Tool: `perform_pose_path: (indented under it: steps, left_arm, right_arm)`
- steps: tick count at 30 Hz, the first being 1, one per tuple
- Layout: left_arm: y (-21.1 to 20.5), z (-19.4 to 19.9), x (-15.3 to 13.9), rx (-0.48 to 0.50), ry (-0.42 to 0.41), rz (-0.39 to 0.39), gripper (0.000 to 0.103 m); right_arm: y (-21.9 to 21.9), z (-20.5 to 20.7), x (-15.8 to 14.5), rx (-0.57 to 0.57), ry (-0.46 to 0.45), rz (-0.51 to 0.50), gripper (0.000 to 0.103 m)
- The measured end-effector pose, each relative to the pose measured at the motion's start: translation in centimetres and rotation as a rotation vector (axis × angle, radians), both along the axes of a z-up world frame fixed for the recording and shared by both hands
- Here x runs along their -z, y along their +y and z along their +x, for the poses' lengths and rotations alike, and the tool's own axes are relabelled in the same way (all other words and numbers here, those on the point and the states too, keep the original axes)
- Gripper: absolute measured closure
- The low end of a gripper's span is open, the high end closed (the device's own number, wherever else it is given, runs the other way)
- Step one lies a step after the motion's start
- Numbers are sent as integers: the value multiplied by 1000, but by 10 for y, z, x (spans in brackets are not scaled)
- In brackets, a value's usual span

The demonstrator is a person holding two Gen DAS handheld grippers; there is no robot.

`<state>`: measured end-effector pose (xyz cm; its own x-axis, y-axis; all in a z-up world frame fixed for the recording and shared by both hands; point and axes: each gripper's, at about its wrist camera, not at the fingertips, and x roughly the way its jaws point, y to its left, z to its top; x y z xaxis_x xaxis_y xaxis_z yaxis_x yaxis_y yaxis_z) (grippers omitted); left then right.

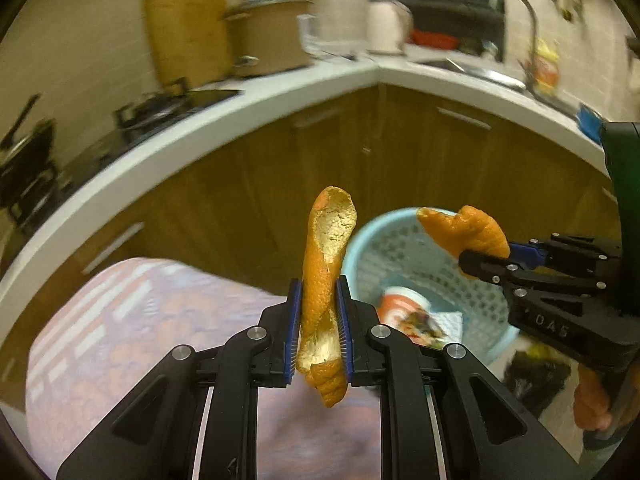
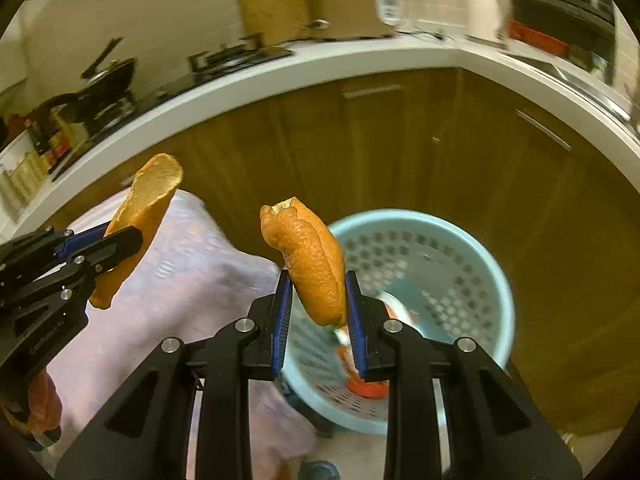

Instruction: Collect trash

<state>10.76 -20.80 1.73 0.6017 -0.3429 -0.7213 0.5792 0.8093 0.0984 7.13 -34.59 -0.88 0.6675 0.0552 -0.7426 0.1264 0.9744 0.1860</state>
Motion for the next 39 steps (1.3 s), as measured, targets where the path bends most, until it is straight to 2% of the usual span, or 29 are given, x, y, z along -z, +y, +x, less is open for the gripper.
perform_pose_path:
  steps: [8,14,17,18,19,21,25,29,32,35,39]
  left_arm:
    - [-59,4,40,104,140,10,88]
    - [-71,19,64,126,228,-16,84]
    - [-73,19,75,129,238,-18,80]
    - [-73,20,78,131,247,-16,77]
    - [-74,22,83,134,260,-15,67]
    - [-78,23,90,138,269,-2,52]
    - [-71,25,96,128,294,-26,52]
    - [-54,26,84,106,287,-79,52]
    - [-41,18,70,99,255,-123,49]
    - [-18,6,50,78,196,-174,44]
    - [24,-13,18,37,62,-238,33]
  right_arm:
    - [-46,-13,33,93,65,47,79]
    - [-58,-7,56,123,101,76,76]
    - [-62,-4,68,124,116,86,74]
    - [-62,-2,72,131,127,83,71]
    - [-64,-2,74,135,130,89,69]
    - [-70,-2,76,147,116,115,43]
    - [-71,-6,76,167,115,116,42]
    - [-63,-12,64,147,83,94,42]
    - [-43,-19,43,123,30,28,42]
    - [-23,-26,21,117,-37,-16,42]
    - [2,-40,-1,129,-116,-82,42]
